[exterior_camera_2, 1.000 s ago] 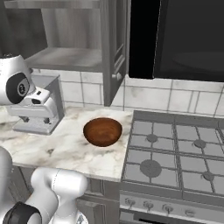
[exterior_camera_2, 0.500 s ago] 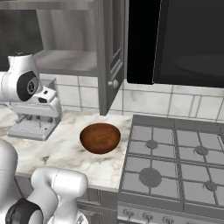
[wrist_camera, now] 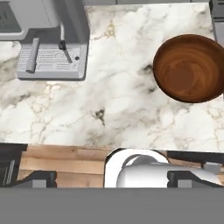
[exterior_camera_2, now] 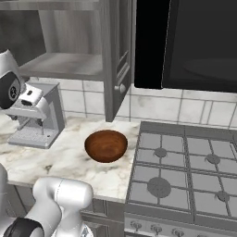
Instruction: Open the cabinet and move the ladle to the pot. Then close the cabinet.
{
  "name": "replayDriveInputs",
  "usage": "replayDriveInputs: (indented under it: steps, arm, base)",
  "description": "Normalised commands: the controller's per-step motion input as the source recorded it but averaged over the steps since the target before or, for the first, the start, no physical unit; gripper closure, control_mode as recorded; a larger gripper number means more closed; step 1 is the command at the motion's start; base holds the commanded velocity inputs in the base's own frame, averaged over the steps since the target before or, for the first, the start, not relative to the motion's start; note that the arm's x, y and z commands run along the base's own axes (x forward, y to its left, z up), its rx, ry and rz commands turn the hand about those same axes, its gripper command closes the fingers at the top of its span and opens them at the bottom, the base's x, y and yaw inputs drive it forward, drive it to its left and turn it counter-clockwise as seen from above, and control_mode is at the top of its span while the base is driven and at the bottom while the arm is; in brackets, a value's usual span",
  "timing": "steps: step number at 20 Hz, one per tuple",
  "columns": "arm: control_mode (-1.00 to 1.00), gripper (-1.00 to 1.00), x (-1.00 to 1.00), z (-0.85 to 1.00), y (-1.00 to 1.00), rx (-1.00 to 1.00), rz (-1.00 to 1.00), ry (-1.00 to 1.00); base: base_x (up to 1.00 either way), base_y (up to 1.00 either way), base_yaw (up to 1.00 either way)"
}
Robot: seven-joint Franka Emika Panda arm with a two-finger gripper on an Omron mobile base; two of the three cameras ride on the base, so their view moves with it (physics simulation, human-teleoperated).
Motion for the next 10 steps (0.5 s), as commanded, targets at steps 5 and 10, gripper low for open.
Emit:
replayDriveInputs:
  steps: [5,10]
  arm:
    - [-1.0,-1.0,-0.23,0.26,0.94,-0.08,-0.05,-0.35]
    - [-1.0,-1.0,-0.48,0.18,0.89,-0.1,-0.08,-0.33]
  base:
    - [0.0,0.0,0.0]
    - [0.0,0.0,0.0]
